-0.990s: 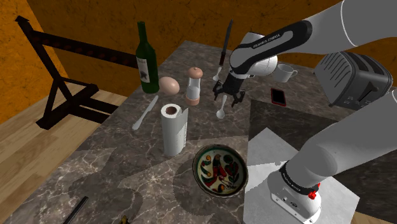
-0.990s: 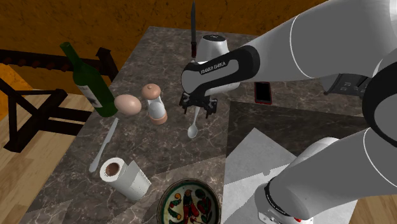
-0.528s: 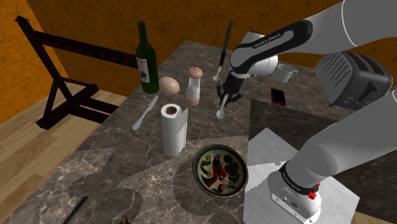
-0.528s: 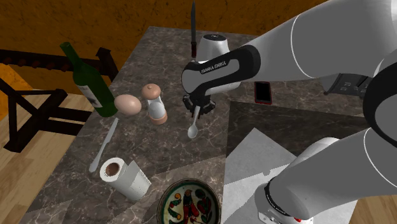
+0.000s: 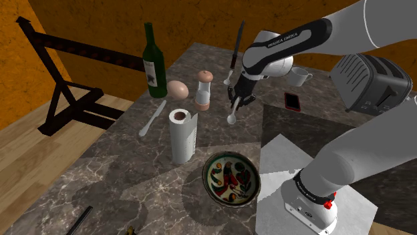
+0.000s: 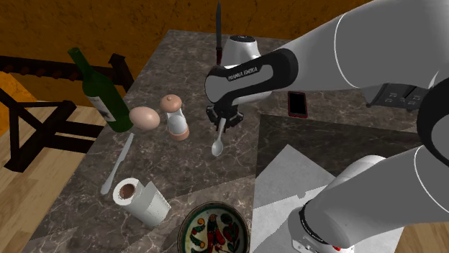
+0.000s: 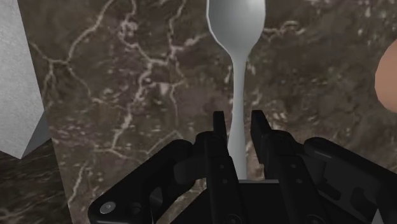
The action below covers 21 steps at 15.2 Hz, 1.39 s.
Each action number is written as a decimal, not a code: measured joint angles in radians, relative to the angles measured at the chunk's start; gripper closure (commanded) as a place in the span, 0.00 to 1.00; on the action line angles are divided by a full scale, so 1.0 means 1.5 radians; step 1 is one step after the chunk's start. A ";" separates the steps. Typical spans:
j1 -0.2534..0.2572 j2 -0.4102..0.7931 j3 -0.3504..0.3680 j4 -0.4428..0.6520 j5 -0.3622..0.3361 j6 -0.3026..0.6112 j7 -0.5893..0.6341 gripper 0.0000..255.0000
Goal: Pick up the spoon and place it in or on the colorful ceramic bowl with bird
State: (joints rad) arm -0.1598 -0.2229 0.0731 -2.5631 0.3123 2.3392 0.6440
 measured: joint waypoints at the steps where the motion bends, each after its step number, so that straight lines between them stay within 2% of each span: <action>1: -0.001 -0.006 0.000 0.002 -0.002 -0.008 0.002 1.00; 21: -0.011 -0.099 -0.006 0.101 -0.035 -0.196 0.047 1.00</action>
State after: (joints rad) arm -0.1765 -0.3710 0.0645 -2.4118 0.2598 2.0447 0.7152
